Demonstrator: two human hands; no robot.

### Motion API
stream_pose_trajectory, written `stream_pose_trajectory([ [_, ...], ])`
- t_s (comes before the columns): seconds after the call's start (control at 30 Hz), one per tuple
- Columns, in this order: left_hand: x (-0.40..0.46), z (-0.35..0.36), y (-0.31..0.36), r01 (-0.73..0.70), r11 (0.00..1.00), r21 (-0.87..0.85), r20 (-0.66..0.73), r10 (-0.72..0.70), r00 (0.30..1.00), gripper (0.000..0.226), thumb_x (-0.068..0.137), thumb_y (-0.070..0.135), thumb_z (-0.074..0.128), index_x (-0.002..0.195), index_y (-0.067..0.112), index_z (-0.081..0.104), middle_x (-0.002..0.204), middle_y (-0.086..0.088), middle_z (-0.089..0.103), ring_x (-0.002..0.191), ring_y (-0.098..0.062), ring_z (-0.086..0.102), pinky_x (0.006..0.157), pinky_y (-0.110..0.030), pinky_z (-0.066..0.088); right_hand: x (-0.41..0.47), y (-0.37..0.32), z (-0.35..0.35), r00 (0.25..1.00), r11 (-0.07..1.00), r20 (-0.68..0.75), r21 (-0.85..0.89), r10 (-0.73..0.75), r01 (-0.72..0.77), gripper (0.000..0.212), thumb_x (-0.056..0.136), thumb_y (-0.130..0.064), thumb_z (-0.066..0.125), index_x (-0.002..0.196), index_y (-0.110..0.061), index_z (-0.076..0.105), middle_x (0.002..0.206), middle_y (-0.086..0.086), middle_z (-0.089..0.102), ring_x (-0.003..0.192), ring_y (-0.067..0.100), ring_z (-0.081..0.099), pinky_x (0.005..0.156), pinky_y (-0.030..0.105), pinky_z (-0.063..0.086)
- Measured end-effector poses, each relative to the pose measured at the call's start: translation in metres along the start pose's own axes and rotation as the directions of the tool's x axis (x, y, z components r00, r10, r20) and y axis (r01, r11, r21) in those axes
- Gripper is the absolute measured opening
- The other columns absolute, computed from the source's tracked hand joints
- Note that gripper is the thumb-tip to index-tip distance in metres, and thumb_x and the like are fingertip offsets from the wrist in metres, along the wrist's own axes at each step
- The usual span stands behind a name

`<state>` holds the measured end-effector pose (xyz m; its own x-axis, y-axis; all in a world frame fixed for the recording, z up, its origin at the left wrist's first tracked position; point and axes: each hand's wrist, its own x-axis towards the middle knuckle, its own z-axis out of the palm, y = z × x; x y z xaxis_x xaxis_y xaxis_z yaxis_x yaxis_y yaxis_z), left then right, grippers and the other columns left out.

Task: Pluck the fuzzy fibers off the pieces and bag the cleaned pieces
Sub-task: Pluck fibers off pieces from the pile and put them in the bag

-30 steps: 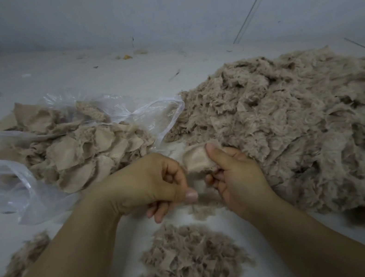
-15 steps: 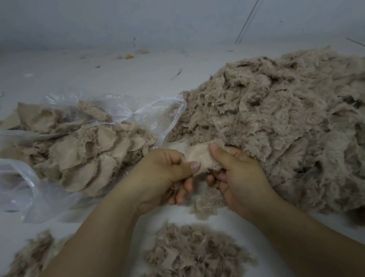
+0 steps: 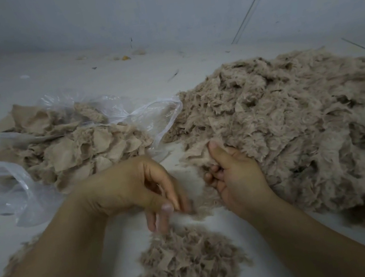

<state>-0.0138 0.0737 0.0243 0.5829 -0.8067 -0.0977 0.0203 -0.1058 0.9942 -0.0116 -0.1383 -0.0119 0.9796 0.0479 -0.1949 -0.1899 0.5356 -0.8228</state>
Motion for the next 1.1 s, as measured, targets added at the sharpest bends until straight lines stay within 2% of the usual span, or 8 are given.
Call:
stream_pose_trajectory([
  [0.2,0.009,0.001,-0.003,-0.180,0.951,0.251,0.112,0.156,0.981,0.021,0.089,0.013,0.071,0.110,0.012,0.075,0.120,-0.018,0.067,0.118,-0.039,0.059,0.103,-0.057,0.042,-0.002,0.001,0.001,1.000,0.998,0.011,-0.057,-0.027,0.028,0.020,0.092,-0.026,0.069,0.083,-0.011,0.059,0.057,-0.001,0.047,0.045,0.006,0.048,0.048,0.022,0.047],
  [0.3,0.003,0.007,0.004,-0.126,0.980,0.156,0.081,0.115,0.990,0.020,0.090,0.005,0.069,0.109,0.006,0.073,0.100,-0.020,0.074,0.095,-0.038,0.071,0.090,-0.055,0.054,-0.002,0.002,0.000,1.000,0.997,0.000,-0.071,-0.027,0.027,0.023,0.090,-0.029,0.070,0.079,-0.013,0.059,0.054,-0.002,0.048,0.045,0.008,0.050,0.049,0.022,0.048],
  [0.37,0.008,0.019,0.010,-0.097,0.994,0.058,-0.148,0.105,0.983,0.017,0.085,0.009,0.073,0.101,0.004,0.073,0.078,-0.019,0.073,0.065,-0.031,0.072,0.065,-0.040,0.059,-0.002,0.001,0.000,0.999,0.995,0.011,-0.091,-0.030,0.031,0.026,0.086,-0.032,0.072,0.080,-0.011,0.060,0.057,0.001,0.048,0.048,0.010,0.050,0.049,0.024,0.048],
  [0.5,0.035,0.035,0.007,0.022,0.960,0.277,-0.743,0.200,0.639,0.029,0.069,0.030,0.083,0.093,0.018,0.071,0.053,-0.001,0.055,0.043,-0.010,0.047,0.047,-0.023,0.041,-0.001,0.002,0.000,0.997,0.991,0.068,-0.127,-0.037,0.046,0.047,0.072,-0.042,0.073,0.093,0.000,0.067,0.060,0.004,0.050,0.049,0.011,0.049,0.047,0.023,0.046],
  [0.67,0.051,0.049,0.000,0.064,0.868,0.492,-0.710,0.358,0.606,0.034,0.079,0.015,0.080,0.094,0.043,0.067,0.068,0.013,0.062,0.050,0.002,0.052,0.051,-0.017,0.045,0.000,0.004,-0.002,0.994,0.981,0.101,-0.189,-0.035,0.053,0.036,0.074,-0.047,0.071,0.065,-0.013,0.064,0.059,0.005,0.052,0.052,0.013,0.051,0.051,0.026,0.046],
  [0.8,0.052,0.043,0.009,0.058,0.863,0.502,-0.796,0.435,0.420,0.021,0.082,0.006,0.076,0.074,0.026,0.074,0.058,0.019,0.064,0.050,0.005,0.057,0.052,-0.013,0.046,-0.002,0.002,-0.002,0.997,0.978,0.069,-0.204,-0.039,0.052,0.035,0.073,-0.052,0.066,0.061,-0.019,0.067,0.057,0.000,0.049,0.052,0.012,0.051,0.054,0.028,0.044],
  [0.93,0.022,-0.007,0.024,0.576,0.476,0.664,-0.705,0.655,0.273,0.015,0.083,0.007,0.061,0.072,0.007,0.071,0.067,-0.004,0.058,0.063,-0.029,0.058,0.056,-0.033,0.043,-0.004,0.001,-0.001,0.998,0.986,0.044,-0.164,-0.035,0.042,0.037,0.075,-0.052,0.060,0.062,-0.019,0.071,0.055,-0.001,0.046,0.050,0.013,0.050,0.052,0.025,0.043],
  [1.1,0.010,-0.029,0.027,0.913,0.162,0.374,-0.898,0.308,0.313,0.025,0.082,0.005,0.057,0.104,0.011,0.068,0.113,-0.015,0.045,0.052,-0.023,0.042,0.054,-0.032,0.036,-0.004,-0.001,0.000,1.000,0.990,0.023,-0.144,0.004,0.000,0.038,0.075,-0.051,0.057,0.059,-0.019,0.071,0.054,-0.001,0.043,0.050,0.014,0.048,0.049,0.023,0.042],
])
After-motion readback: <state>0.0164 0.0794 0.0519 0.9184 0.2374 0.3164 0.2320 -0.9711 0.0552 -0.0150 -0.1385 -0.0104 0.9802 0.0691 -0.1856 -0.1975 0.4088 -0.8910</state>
